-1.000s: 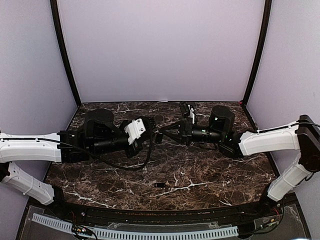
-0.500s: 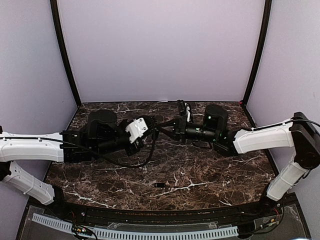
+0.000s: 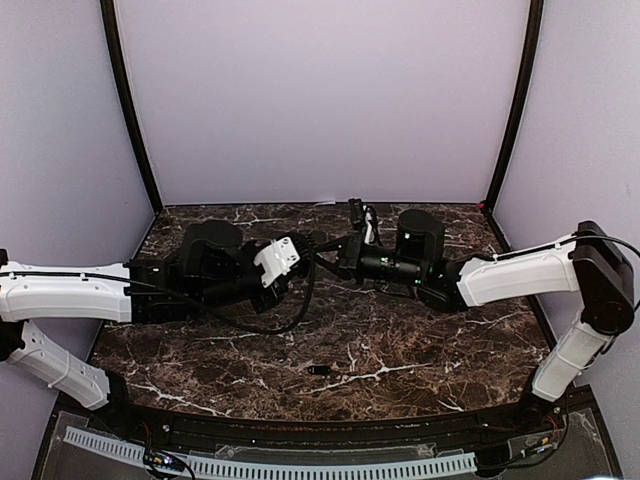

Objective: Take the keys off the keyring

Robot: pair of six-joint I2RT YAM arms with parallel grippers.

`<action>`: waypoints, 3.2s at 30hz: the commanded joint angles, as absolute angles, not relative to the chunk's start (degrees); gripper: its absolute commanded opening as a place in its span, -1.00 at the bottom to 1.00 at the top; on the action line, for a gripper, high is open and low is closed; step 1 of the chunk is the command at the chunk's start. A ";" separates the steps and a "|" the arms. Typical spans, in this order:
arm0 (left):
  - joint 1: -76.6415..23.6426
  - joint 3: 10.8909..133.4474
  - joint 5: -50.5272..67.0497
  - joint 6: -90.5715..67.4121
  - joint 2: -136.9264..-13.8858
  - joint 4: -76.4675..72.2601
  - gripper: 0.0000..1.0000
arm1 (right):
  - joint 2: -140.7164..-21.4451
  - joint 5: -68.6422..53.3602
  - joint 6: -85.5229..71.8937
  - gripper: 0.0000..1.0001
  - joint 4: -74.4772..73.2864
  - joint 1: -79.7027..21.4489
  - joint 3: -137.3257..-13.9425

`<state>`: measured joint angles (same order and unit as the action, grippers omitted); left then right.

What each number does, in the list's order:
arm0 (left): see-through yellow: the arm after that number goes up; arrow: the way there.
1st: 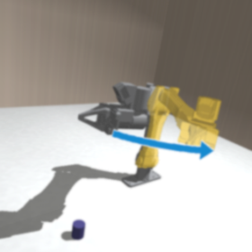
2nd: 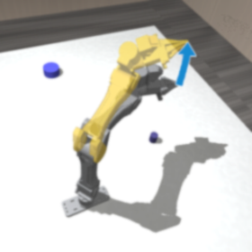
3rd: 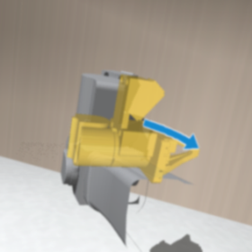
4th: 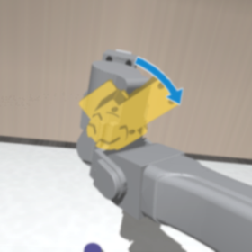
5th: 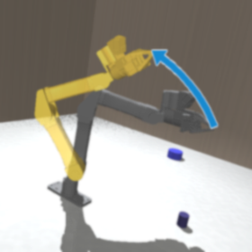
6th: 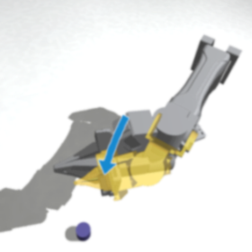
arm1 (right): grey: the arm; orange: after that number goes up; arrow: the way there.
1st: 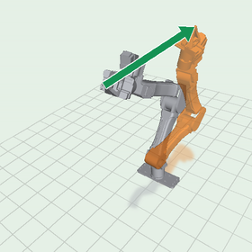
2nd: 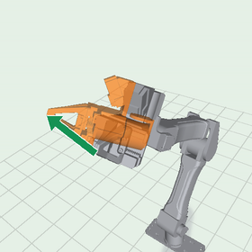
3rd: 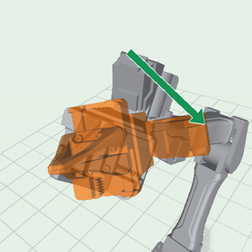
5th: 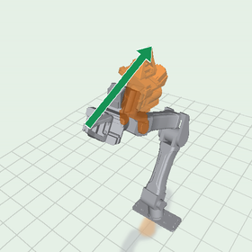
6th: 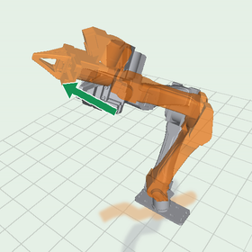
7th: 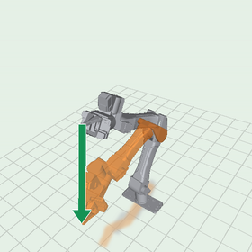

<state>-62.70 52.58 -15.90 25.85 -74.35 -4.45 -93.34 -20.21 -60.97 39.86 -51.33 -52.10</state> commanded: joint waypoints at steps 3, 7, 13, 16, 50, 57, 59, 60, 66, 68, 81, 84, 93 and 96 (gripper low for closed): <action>-67.23 53.43 1.10 23.38 -76.34 -3.16 -0.57 | -92.09 -13.34 -57.75 -1.00 51.18 -51.72 -55.55; -67.15 53.89 2.13 22.15 -76.77 -4.01 -0.32 | -90.26 -13.53 -56.79 -1.00 52.17 -51.68 -54.70; -67.23 53.55 2.25 18.98 -75.21 -5.84 0.09 | -89.20 -13.28 -55.78 -1.00 53.28 -51.68 -53.01; -67.22 52.64 1.64 16.10 -73.09 -5.96 0.18 | -88.57 -13.02 -54.97 -1.00 53.84 -51.73 -51.98; -50.61 70.60 12.63 -23.46 -75.86 1.58 -0.40 | -84.36 -7.82 -38.50 -1.00 47.73 -54.98 -49.99; -50.28 70.94 11.99 -23.38 -77.09 2.67 -0.42 | -84.46 -8.21 -38.32 -1.00 47.40 -55.04 -50.39; -50.19 71.08 12.24 -23.47 -77.38 2.75 -0.43 | -84.55 -8.42 -38.36 -1.00 47.37 -54.98 -50.59; -50.19 71.15 12.33 -23.47 -77.57 2.73 -0.44 | -84.62 -8.48 -38.33 -1.00 47.42 -55.09 -50.60; -50.10 71.36 12.74 -23.29 -78.34 2.49 -0.50 | -84.73 -8.81 -38.20 -1.00 47.23 -55.21 -50.88; -50.10 71.29 13.16 -23.31 -78.60 2.22 -0.54 | -84.73 -8.83 -37.87 -1.00 46.84 -55.33 -51.08; -50.06 71.88 15.08 -23.12 -79.91 0.97 -0.75 | -85.51 -9.48 -37.09 -1.00 45.89 -55.79 -51.99; -50.02 71.85 16.08 -23.27 -80.32 0.79 -0.90 | -85.52 -9.30 -37.02 -1.00 45.74 -55.74 -52.10; -50.01 70.07 16.01 -24.98 -79.65 -1.68 -1.00 | -84.63 -7.55 -36.88 -1.00 46.80 -55.66 -50.13; -50.01 69.16 15.47 -26.28 -79.54 -3.07 -1.00 | -83.56 -7.02 -37.01 -0.66 48.57 -55.39 -47.75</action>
